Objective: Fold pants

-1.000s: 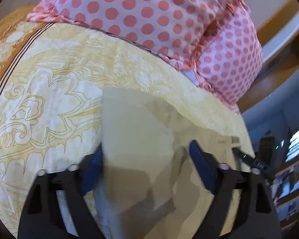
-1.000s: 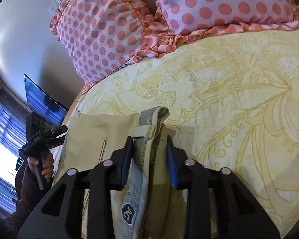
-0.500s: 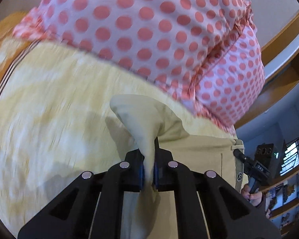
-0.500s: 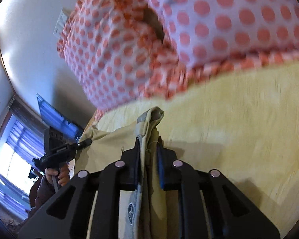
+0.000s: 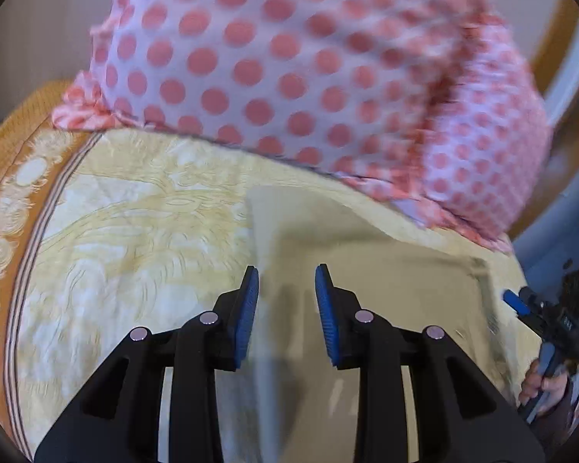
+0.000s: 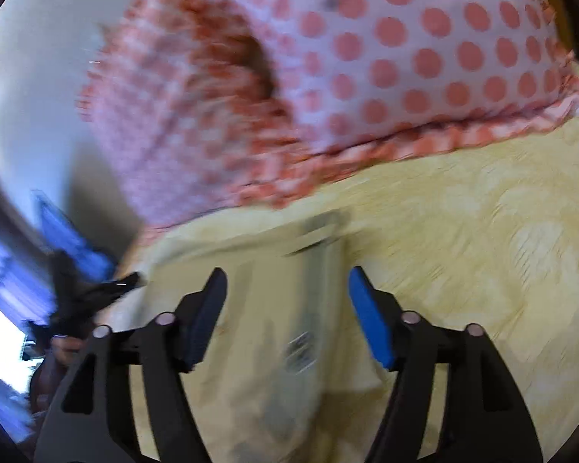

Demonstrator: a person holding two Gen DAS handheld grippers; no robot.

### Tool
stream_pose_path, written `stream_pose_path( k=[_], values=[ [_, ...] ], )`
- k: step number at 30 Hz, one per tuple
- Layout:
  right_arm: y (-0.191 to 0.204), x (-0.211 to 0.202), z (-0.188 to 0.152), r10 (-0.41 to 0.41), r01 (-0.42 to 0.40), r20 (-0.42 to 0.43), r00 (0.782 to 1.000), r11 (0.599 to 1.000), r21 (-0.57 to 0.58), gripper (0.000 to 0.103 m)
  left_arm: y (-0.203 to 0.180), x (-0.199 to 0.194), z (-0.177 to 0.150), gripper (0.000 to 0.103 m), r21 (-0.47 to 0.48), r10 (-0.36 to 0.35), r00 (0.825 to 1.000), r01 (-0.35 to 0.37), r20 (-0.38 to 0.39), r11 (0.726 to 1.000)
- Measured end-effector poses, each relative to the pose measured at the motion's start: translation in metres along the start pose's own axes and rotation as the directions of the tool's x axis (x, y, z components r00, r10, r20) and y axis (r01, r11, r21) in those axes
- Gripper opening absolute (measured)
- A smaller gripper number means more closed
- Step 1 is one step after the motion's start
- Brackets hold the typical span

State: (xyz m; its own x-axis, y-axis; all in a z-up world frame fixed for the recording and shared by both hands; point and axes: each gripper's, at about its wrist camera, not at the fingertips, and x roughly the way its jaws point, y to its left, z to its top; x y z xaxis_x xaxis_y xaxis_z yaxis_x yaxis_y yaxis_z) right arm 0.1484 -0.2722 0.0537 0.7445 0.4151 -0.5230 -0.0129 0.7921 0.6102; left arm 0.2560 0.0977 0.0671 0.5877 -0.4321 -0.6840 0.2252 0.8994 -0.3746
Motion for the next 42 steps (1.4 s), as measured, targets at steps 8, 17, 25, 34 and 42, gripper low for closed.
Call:
stream_pose_path(
  k=[8,17,25,34,42],
  values=[
    [-0.009,0.025,-0.039,0.139,-0.113,-0.118,0.983,0.973,0.202,0.078,-0.016,0.018,-0.048,0.049,-0.072,-0.165,0.975,0.156,-0.148,0.985],
    [0.036,-0.024,-0.072,-0.042,0.043,-0.016,0.999,0.998,0.04,0.099,-0.021,-0.044,-0.079,0.086,0.049,0.035,0.999,-0.035,0.0,0.998],
    [0.098,-0.043,-0.176,-0.277,0.305,0.131,0.952,0.899,-0.314,0.101,-0.023,-0.108,-0.19,0.102,0.237,0.275,0.934,-0.328,0.229,0.914],
    [0.105,-0.024,-0.214,-0.369,0.403,0.161,0.915,0.846,-0.349,0.101,-0.018,-0.093,-0.22,0.102,0.248,0.327,0.921,-0.374,0.212,0.894],
    [0.11,-0.018,-0.229,-0.42,0.486,0.25,0.873,0.8,-0.353,0.101,-0.013,-0.094,-0.232,0.102,0.209,0.315,0.911,-0.374,0.267,0.903]
  ],
)
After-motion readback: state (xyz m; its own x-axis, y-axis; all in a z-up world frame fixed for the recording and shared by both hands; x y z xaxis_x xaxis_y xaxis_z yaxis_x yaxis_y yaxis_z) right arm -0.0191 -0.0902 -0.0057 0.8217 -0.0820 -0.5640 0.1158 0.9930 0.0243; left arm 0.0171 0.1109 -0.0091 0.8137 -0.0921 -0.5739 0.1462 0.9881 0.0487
